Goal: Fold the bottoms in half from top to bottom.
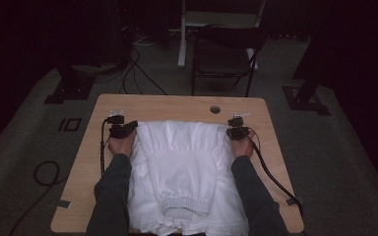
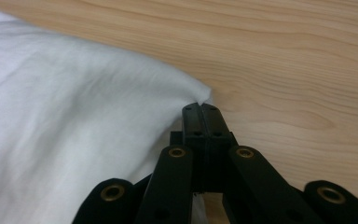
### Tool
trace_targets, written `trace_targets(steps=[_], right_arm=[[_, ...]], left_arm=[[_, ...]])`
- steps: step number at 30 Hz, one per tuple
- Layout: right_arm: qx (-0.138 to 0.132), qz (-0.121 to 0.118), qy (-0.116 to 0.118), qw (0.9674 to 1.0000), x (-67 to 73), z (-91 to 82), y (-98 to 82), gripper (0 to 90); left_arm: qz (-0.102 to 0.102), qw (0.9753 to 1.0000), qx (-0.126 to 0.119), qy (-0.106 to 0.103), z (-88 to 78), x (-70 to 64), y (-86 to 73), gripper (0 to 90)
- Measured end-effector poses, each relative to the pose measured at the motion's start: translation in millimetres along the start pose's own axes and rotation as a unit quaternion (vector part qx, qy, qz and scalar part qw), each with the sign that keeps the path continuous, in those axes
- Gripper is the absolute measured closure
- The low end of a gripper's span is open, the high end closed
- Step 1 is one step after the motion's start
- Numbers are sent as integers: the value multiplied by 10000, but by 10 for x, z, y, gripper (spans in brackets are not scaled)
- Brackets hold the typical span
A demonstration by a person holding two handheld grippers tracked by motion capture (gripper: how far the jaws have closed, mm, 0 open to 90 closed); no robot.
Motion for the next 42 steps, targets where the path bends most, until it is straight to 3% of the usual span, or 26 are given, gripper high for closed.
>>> trace_targets(steps=[4,7,9,10,14,17,21,24,26,29,32,33,35,38,42], right_arm=[[-46,128,-195,9997,-125,-28,-23,900],[-69,267,-217,9994,-179,-38,-29,900],[-51,304,-179,9994,-178,-31,-16,900],[-35,356,-102,9993,-174,-28,-8,891],[-463,580,430,9963,-195,-145,111,574],[-706,875,820,9903,-193,-248,205,459],[-703,818,1083,9883,-27,-276,236,403],[-571,744,1330,9867,129,-217,193,392],[-320,584,1214,9904,207,-137,139,464],[-12,251,551,9982,157,-31,57,537],[83,181,284,9994,82,-10,23,544],[129,182,129,9997,-6,-18,1,541],[51,279,201,9994,-67,-56,8,497],[-172,459,490,9976,-98,-133,68,402],[-533,774,974,9908,-52,-221,191,271]], left_arm=[[-158,9997,-50,197,-86,184,1,892],[-253,9994,-145,206,-107,192,16,893],[-154,9996,-146,200,-92,151,17,865],[-151,9997,-144,130,-88,138,29,782],[-269,9995,32,-146,-96,144,89,512],[-284,9993,101,-230,-66,106,102,407],[-298,9989,253,-244,22,57,38,353],[-222,9979,532,-296,140,-18,-77,328],[-172,9976,616,-265,186,-49,-121,326],[-56,9970,757,-127,234,-61,-177,332],[-19,9968,796,-77,237,-39,-189,334],[2,9969,777,-83,222,-30,-176,332],[-9,9978,655,-98,186,-25,-129,326],[-106,9987,483,-140,133,-29,-59,299],[70,9979,588,-271,137,-126,-40,205]])
Point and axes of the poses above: each handheld gripper's, and its own axes: z roughly forward along the jaws, y roughly out of its top, x roughly to its left, the point moved 6 cm from there along z, roughly forward along the jaws, and after that the axes turned 6 degrees about y, right-handed, at the moved point
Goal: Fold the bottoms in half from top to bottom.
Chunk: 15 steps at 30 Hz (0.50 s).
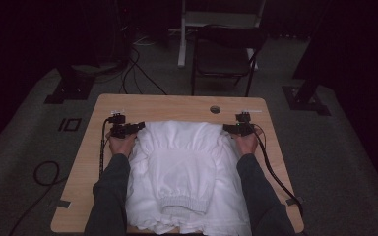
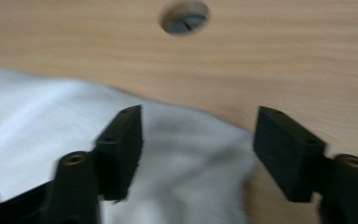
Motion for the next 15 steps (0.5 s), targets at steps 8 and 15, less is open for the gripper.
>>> trace_targets(steps=[8,15], right_arm=[[60,43,41,10000,107,162,10,128],[390,214,-354,9984,29,349,-102,102]], left_arm=[[165,9989,367,256,195,-74,-116,140],[259,9967,377,677,247,8,-135,130]])
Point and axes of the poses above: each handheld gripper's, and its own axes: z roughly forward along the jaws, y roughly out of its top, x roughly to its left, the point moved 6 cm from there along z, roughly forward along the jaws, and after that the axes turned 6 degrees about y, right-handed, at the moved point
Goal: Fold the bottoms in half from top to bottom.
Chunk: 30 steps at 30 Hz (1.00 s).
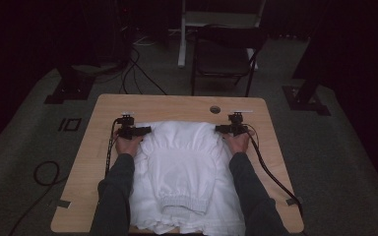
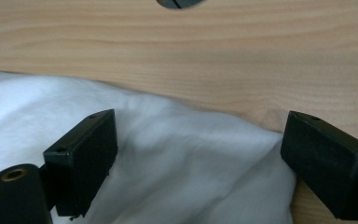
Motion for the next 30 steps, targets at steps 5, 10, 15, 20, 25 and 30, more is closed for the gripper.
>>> trace_targets(steps=[5,10,15,20,25,30], right_arm=[[39,-42,-158,9999,10,24,-1,105],[-161,-41,-410,9990,3,-16,50,143],[-98,449,-291,9985,-143,-39,45,121],[-32,290,67,9996,-10,9,32,158],[96,-256,-392,9989,82,31,12,439],[300,-360,-135,9988,144,32,9,842]], left_arm=[[84,9999,-10,112,-2,62,5,135],[121,9999,-9,53,-5,73,7,153],[68,10000,-50,15,-10,118,19,182],[201,9998,-20,84,-7,86,12,203],[376,9993,7,-21,-13,6,1,398],[275,9990,188,-313,-9,-15,-28,843]])
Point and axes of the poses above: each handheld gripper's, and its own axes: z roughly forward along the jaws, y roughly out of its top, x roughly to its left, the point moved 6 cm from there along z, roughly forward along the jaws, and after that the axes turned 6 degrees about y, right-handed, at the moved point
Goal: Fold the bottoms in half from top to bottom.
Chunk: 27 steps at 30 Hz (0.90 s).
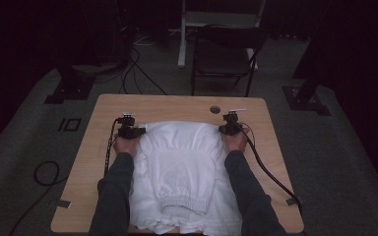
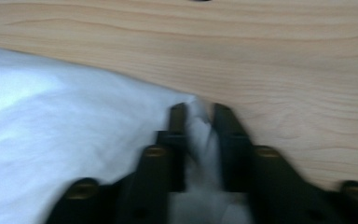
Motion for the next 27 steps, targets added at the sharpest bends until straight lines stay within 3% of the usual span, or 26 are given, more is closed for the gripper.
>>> trace_targets(steps=[4,10,12,13,16,18,21,27], right_arm=[[3,146,236,9996,-35,-20,21,871],[-407,155,518,9977,-110,-219,171,877],[-571,86,575,9967,-108,-314,251,878],[-619,22,591,9963,-103,-359,288,878],[-760,-118,569,9954,-92,-482,387,878],[-883,-148,607,9941,-92,-558,444,878],[-997,-259,672,9924,-77,-666,493,878],[-1180,-426,934,9877,-32,-867,468,878]], left_arm=[[-442,9980,-82,-452,-58,51,37,879],[-756,9910,-558,-951,-283,92,207,882],[-578,9925,-565,-915,-330,63,256,882],[-537,9919,-616,-972,-366,38,292,881],[-633,9868,-863,-1218,-488,-8,402,881],[-502,9871,-915,-1210,-551,-37,464,881],[-532,9835,-1066,-1365,-644,-64,519,881],[-349,9830,-1065,-1456,-770,-89,483,881]])
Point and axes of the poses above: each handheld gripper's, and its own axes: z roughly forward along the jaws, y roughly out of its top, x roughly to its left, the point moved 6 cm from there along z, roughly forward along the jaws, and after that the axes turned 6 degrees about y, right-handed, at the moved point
